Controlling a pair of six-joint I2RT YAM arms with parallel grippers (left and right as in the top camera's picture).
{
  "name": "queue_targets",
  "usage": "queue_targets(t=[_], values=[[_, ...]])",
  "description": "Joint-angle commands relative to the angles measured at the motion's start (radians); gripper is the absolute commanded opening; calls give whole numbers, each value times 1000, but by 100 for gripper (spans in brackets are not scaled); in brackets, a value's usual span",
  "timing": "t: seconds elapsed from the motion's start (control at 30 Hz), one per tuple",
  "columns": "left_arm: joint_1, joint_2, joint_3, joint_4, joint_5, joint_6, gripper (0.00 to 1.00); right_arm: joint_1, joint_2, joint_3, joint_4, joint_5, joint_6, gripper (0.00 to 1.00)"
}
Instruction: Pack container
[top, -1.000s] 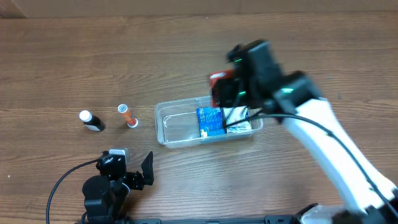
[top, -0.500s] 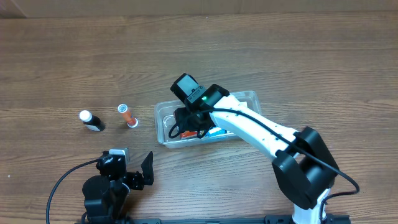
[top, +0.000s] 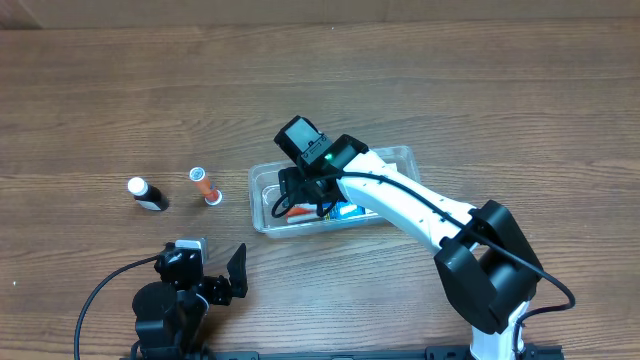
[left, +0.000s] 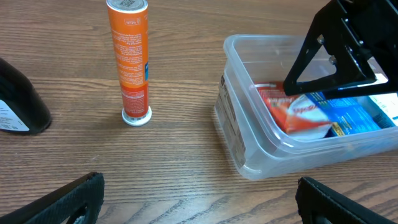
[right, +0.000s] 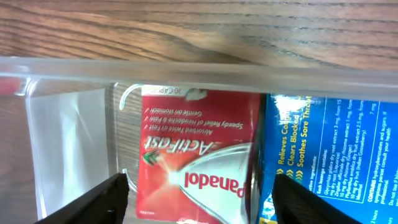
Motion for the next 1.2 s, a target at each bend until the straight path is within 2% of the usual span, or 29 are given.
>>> queue_targets(t=[0.0,0.1,0.23,0.27,0.37,0.43,0.53,0.63,1.17], values=[[-6,-10,-3,2,4,19,100,-5,-44,34,2,18,1,76],[-6,-10,-3,2,5,19,100,-28,-77,40,10,38,-33,72],[-6,-10,-3,2,4,19,100,-143,-228,127,-67,48,-86,72],[-6,-10,-3,2,4,19,100,-183,-269,146,-91,48,-86,76],[-6,-10,-3,2,4,19,100,-394,-420,178,-151,44,-85,92],[-6,-10,-3,2,4,19,100,-601,-498,178,-180,5,-85,93],[-6,-10,-3,2,4,19,100,-847,-523,178,-231,-59,-86,96],[-6,-10,-3,2,4,19,100,-995,-500,175,-288,-77,-85,100],[-6,-10,-3,24,4,19,100,-1023,-494,176,-309,-76,-85,100]])
